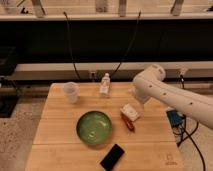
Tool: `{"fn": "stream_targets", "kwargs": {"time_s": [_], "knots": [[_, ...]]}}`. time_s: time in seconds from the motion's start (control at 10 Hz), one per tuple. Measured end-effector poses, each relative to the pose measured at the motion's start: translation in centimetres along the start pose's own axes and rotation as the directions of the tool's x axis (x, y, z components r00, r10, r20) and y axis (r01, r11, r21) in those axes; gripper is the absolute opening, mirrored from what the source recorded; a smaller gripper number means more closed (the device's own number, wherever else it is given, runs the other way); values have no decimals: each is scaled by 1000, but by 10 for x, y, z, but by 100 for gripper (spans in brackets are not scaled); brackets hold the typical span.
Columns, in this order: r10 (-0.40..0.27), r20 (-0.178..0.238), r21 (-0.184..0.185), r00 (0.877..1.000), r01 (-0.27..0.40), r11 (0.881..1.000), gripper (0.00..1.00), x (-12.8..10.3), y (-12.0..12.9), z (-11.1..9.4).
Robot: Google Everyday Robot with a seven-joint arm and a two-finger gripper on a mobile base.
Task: Move the arm in a circular motion
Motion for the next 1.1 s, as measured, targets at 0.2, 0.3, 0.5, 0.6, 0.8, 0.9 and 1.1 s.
{"fn": "stream_targets", "kwargs": {"time_s": [0.2,0.3,0.5,0.6,0.8,0.9,1.1], "knots": [[-7,1,1,1000,7,1000,80,0,0,1],[-11,1,1,1000,11,1000,80,-1,-1,2],[-36,0,0,999,36,999,80,-2,-4,3],[-46,0,-1,999,46,999,80,-3,-5,3],[-57,1,-2,998,57,998,80,-3,-5,4],[-59,2,-2,998,59,998,80,-3,-5,5],[-71,1,-2,997,71,997,80,-4,-6,6]]}}
